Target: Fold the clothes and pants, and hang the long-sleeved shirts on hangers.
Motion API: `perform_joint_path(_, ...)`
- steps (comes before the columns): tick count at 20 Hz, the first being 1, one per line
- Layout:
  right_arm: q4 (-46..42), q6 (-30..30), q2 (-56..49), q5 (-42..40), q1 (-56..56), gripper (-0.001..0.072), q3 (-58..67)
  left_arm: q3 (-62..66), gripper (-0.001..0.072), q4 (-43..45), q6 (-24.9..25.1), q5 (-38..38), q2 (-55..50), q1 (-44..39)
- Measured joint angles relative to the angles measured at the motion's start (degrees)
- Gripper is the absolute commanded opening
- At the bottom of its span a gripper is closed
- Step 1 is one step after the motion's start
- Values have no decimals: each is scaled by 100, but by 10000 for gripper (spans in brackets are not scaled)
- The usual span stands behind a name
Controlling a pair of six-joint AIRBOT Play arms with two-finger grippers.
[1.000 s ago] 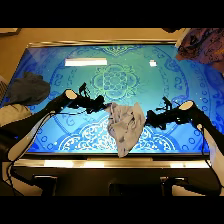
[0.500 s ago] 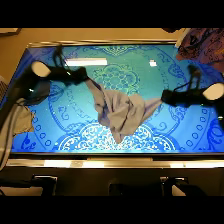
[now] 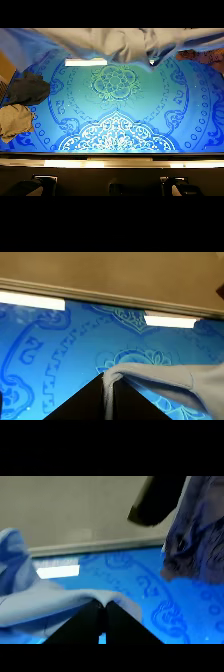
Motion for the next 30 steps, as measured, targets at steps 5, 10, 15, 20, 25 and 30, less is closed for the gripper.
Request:
perform_joint_path(5, -439, 50, 634, -155, 0, 28, 227, -109, 17, 393, -166, -398, 791, 9)
perform_joint_path(10, -59, 372, -17, 658, 0, 29, 260, -1078, 18, 507, -223, -492, 570, 11)
perform_joint_path(15, 595, 476, -1591, 2052, 0, 29, 260, -2258, 18, 490, -269, -302, -299, 11)
perform_joint_path(20, 922, 490, -4048, 2422, 0, 29, 260, -3064, 24, 463, -614, 428, -2079, 15)
perform_joint_path(25, 1110, 487, -5045, 1891, 0, 29, 267, -3130, 717, 415, -789, 673, -2846, 168)
perform_joint_path(30, 1172, 466, -5095, 1613, 0, 29, 267, -3119, 716, -804, -251, 597, -2542, 660)
